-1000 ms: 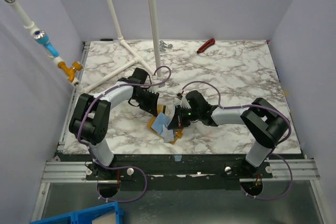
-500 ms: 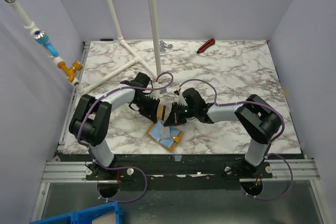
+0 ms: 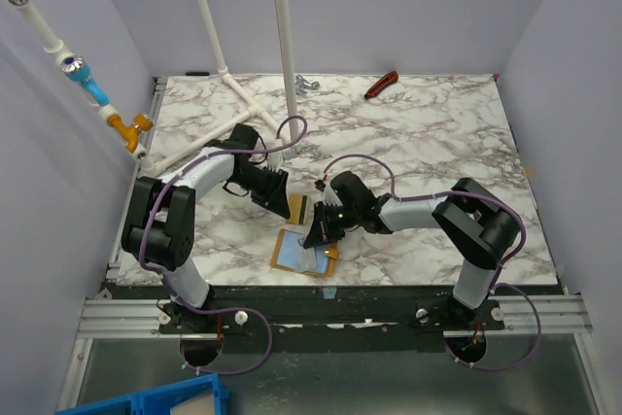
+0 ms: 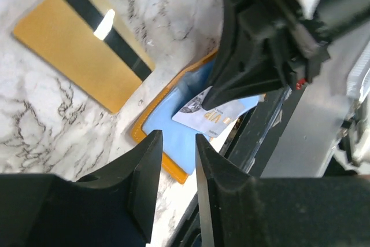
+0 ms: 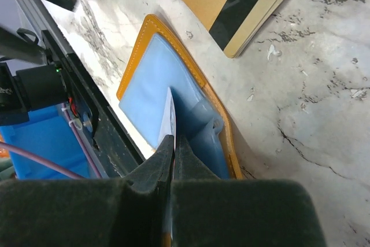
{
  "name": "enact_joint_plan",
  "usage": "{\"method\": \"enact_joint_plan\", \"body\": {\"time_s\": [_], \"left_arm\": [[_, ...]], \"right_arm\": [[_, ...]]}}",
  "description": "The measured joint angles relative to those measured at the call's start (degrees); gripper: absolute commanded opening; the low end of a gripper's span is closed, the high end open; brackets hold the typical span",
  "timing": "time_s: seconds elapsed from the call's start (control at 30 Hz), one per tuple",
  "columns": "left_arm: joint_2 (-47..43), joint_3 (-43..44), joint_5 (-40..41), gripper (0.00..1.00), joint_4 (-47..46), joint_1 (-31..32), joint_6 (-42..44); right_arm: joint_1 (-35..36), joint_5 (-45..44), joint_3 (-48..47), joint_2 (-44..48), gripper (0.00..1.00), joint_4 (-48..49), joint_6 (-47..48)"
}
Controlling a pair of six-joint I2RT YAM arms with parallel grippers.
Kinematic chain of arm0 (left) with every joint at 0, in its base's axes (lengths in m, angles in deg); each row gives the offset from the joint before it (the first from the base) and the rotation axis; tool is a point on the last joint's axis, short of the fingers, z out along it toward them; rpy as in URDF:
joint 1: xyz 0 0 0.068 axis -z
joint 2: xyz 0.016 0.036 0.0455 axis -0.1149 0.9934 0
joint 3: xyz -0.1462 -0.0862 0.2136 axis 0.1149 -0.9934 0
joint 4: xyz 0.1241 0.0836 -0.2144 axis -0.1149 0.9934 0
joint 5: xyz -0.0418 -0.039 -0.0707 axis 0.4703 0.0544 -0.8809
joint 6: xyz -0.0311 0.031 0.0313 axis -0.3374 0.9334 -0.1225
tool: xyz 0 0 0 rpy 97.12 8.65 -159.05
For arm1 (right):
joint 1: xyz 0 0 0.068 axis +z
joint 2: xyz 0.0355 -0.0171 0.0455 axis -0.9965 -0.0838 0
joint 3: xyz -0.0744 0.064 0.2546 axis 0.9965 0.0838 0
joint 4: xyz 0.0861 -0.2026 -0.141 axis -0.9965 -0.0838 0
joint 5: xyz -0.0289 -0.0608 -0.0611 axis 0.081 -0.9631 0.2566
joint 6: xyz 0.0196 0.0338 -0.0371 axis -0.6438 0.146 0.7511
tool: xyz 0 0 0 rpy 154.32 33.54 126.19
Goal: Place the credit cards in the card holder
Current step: Insert the credit card into the card holder.
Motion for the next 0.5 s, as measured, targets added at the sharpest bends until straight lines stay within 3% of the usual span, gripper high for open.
{"method": "enact_joint_plan", "body": {"time_s": [0.2, 0.37, 0.5], "left_arm": [[-3.8, 2.3, 0.1, 0.32, 2.7, 4.5, 10.8], [-9.3, -2.1, 6.1, 0.31, 2.0, 13.7, 19.2], [-10.7, -6.2, 11.5, 0.32, 0.6, 17.3, 24.5]], "right_arm": [[0.0, 0.0, -0.2, 0.0, 0.01, -0.7, 0.9], [0.0, 0.1, -0.3, 0.3, 0.01, -1.0, 1.0], [0.0, 0.2, -0.3, 0.7, 0.01, -1.6, 1.0]]}}
